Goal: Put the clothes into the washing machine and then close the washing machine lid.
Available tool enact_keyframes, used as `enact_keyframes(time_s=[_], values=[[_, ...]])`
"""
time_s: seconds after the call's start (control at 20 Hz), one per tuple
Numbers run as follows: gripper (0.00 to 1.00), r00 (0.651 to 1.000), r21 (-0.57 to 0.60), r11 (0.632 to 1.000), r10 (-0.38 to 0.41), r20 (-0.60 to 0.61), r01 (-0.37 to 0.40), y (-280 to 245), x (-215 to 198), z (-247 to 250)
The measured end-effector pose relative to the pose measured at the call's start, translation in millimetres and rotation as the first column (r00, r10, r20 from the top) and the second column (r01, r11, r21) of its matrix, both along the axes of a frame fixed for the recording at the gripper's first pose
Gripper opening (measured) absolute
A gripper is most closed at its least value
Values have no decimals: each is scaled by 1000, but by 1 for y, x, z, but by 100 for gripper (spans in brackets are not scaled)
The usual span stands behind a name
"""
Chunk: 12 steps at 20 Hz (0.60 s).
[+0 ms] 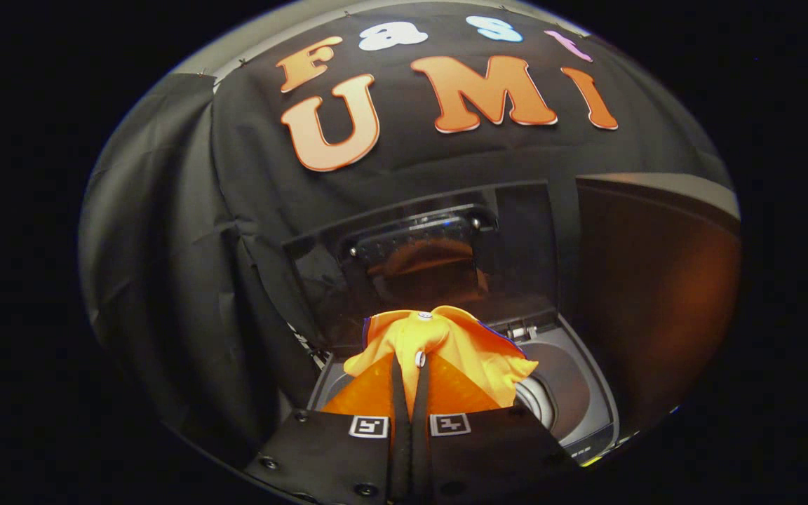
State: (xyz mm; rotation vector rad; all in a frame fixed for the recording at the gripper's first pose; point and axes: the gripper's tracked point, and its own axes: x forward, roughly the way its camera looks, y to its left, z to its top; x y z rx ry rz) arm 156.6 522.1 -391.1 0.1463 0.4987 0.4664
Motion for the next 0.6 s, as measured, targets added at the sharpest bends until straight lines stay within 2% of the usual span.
enact_keyframes(time_s=[0.2, 0.4, 0.6], values=[[8, 999, -48, 999, 18, -46, -20, 12, 22, -36], [8, 991, -68, 998, -12, -131, 3, 14, 33, -76], [8, 960, -137, 991, -30, -278, -8, 10, 31, -132]])
